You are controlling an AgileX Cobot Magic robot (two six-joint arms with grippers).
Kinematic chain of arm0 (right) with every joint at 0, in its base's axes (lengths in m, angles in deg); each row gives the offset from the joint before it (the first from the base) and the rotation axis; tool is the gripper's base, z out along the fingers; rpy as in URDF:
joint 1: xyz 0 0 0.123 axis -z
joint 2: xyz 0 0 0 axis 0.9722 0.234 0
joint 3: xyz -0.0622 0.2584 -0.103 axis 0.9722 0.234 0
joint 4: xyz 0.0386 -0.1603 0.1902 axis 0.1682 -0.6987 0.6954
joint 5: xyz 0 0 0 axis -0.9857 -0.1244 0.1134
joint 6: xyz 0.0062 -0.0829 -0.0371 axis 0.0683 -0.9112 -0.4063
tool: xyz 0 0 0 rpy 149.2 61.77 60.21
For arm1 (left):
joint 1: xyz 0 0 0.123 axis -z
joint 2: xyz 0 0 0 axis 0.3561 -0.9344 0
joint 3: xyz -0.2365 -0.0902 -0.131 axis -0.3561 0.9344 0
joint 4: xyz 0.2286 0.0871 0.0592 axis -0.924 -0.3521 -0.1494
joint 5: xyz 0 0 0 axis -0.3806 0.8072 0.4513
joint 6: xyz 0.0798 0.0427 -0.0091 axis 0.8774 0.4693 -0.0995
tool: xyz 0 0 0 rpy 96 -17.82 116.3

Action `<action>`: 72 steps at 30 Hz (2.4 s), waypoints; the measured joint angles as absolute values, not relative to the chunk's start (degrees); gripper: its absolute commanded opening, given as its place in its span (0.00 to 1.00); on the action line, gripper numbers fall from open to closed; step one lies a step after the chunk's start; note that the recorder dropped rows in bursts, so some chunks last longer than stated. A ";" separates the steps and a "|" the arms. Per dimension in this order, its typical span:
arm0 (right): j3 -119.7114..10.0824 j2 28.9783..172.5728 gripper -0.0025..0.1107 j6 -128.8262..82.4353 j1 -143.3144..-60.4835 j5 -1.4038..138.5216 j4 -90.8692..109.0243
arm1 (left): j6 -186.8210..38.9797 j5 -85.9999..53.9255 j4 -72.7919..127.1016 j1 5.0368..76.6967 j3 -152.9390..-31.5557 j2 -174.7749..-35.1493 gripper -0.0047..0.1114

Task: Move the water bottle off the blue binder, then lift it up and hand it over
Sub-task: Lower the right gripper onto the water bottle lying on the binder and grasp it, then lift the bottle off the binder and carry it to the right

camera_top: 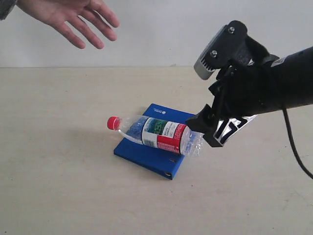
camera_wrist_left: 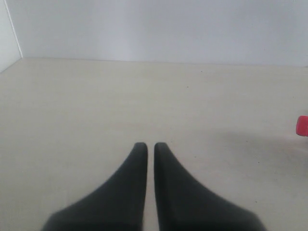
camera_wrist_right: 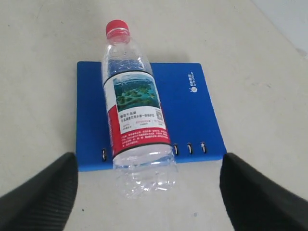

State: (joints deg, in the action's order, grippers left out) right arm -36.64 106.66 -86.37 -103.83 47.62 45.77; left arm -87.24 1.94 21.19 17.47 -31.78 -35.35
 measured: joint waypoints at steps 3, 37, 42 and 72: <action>-36.75 109.66 0.67 -89.10 -105.30 50.93 45.77 | -87.24 1.94 21.19 17.47 -31.78 -35.35 0.08; -59.46 143.34 0.67 -89.42 -108.41 50.41 49.07 | -87.24 1.94 21.19 17.47 -31.78 -35.35 0.08; -59.96 145.57 0.64 -89.31 -108.41 52.41 49.58 | -87.24 1.94 21.19 17.47 -31.78 -35.35 0.08; -58.83 135.55 0.02 -75.00 -88.82 45.76 50.26 | -87.24 1.94 21.19 17.47 -31.78 -35.35 0.08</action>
